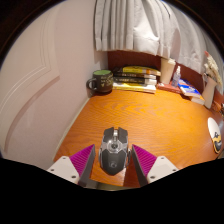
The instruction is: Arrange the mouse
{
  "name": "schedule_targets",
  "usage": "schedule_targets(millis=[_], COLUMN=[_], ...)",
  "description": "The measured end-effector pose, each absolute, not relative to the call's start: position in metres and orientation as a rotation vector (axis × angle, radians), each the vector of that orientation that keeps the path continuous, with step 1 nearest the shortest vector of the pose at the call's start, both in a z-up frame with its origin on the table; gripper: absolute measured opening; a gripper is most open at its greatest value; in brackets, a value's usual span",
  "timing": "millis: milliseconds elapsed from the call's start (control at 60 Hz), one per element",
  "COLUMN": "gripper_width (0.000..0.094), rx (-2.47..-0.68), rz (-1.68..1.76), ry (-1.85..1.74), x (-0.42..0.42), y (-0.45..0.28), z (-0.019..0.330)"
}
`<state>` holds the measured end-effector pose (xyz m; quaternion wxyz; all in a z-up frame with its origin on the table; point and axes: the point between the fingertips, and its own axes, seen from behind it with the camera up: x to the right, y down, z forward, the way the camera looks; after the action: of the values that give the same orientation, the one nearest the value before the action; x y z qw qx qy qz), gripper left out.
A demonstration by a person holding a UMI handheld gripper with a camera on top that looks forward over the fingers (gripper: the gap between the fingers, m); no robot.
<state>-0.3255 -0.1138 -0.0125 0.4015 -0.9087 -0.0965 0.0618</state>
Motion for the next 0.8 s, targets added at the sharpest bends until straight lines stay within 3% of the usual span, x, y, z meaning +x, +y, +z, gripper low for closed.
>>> schedule_targets(millis=[150, 383, 533, 633, 800], gripper_width=[0.0507, 0.0351, 0.0348, 0.0348, 0.0349], rx=[-2.327, -2.366, -2.413, -2.381, -2.248], rz=[0.124, 0.101, 0.114, 0.156, 0.132], ry=[-0.218, -0.219, -0.239, -0.266, -0.263], x=[-0.326, -0.326, -0.326, -0.316, -0.237], y=[-0.091, -0.086, -0.077, -0.066, -0.038], z=[-0.018, -0.018, -0.015, 0.021, 0.124])
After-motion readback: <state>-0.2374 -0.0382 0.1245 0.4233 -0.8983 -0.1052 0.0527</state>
